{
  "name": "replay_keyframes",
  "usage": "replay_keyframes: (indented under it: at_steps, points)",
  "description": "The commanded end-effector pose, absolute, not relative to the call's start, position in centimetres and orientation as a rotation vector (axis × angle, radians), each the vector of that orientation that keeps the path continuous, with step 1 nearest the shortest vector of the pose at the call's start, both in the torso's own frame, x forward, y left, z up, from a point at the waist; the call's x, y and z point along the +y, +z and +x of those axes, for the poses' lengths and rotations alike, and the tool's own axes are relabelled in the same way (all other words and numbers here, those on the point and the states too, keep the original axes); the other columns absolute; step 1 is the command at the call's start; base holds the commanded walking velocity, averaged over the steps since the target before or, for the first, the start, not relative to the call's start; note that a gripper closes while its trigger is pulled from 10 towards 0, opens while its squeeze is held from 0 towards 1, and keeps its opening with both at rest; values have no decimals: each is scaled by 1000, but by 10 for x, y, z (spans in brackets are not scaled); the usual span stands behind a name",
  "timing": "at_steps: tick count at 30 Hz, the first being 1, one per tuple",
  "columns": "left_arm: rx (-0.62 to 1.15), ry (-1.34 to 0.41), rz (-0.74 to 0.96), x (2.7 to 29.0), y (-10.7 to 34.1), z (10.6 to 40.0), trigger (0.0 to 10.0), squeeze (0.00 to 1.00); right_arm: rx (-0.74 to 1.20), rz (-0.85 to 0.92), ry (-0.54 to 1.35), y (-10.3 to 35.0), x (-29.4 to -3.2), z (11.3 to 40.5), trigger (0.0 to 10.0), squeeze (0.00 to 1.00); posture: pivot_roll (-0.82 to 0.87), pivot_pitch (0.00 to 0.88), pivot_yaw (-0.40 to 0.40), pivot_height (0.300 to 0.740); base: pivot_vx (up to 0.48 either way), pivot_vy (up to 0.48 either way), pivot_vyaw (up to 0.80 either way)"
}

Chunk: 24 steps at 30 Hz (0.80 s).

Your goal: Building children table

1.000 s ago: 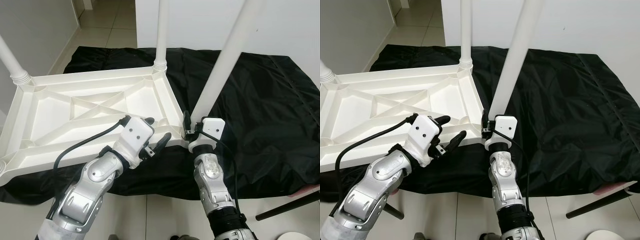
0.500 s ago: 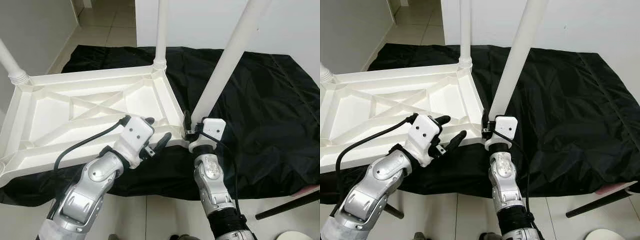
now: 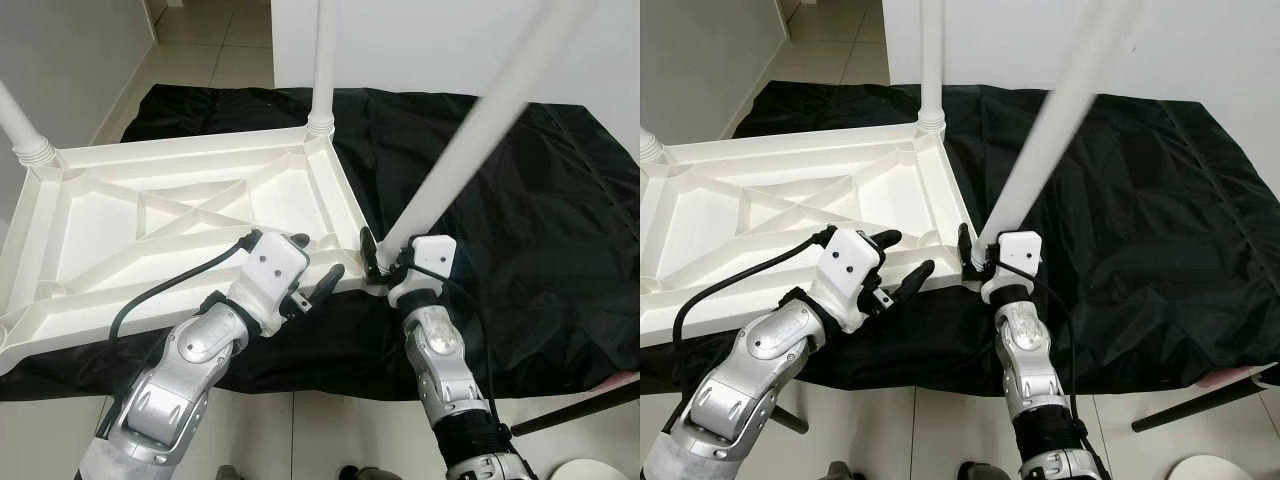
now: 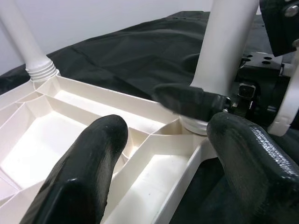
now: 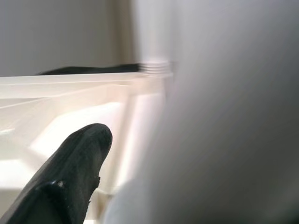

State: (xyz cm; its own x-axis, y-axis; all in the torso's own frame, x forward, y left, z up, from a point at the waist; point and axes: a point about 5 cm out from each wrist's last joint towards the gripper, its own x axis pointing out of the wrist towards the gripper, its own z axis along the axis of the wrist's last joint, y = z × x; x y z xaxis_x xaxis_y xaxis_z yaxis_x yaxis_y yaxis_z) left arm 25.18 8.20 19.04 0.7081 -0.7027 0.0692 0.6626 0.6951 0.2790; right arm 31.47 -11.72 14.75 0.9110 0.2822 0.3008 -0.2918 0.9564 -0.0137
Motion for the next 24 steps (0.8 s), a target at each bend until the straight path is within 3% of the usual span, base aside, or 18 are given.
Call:
replay_keyframes:
  at_steps: [1, 5, 6, 8, 9, 20, 21, 24]
  points:
    - [-172, -753, 252, 83, 190, 252, 10000, 0, -322, 31, 365, 156, -119, 319, 10000, 0, -8, 113, -2, 740, 0, 0, 0]
    - [-173, -754, 252, 83, 191, 253, 10000, 0, -328, -3, 491, 167, -126, 325, 10000, 0, -10, 112, 4, 740, 0, 0, 0]
    - [-173, -754, 253, 83, 191, 253, 10000, 0, -328, -17, 557, 171, -128, 327, 3412, 0, -12, 110, 7, 740, 0, 0, 0]
    - [-174, -757, 252, 83, 191, 253, 10000, 0, -324, -27, 610, 177, -133, 332, 3412, 0, -14, 109, 11, 740, 0, 0, 0]
    - [-177, -761, 254, 82, 191, 253, 10000, 0, -325, -19, 651, 186, -140, 338, 0, 0, -12, 107, 8, 740, 0, 0, 0]
    - [-186, -756, 259, 82, 193, 255, 10000, 0, -304, -78, 746, 199, -148, 348, 0, 0, 3, 93, 2, 740, 0, 0, 0]
    - [-186, -755, 259, 82, 193, 254, 10000, 0, -284, -102, 767, 195, -147, 348, 10000, 0, 5, 91, 1, 740, 0, 0, 0]
    - [-186, -754, 260, 82, 193, 254, 10000, 0, -271, -117, 780, 192, -146, 347, 10000, 0, 6, 90, 1, 740, 0, 0, 0]
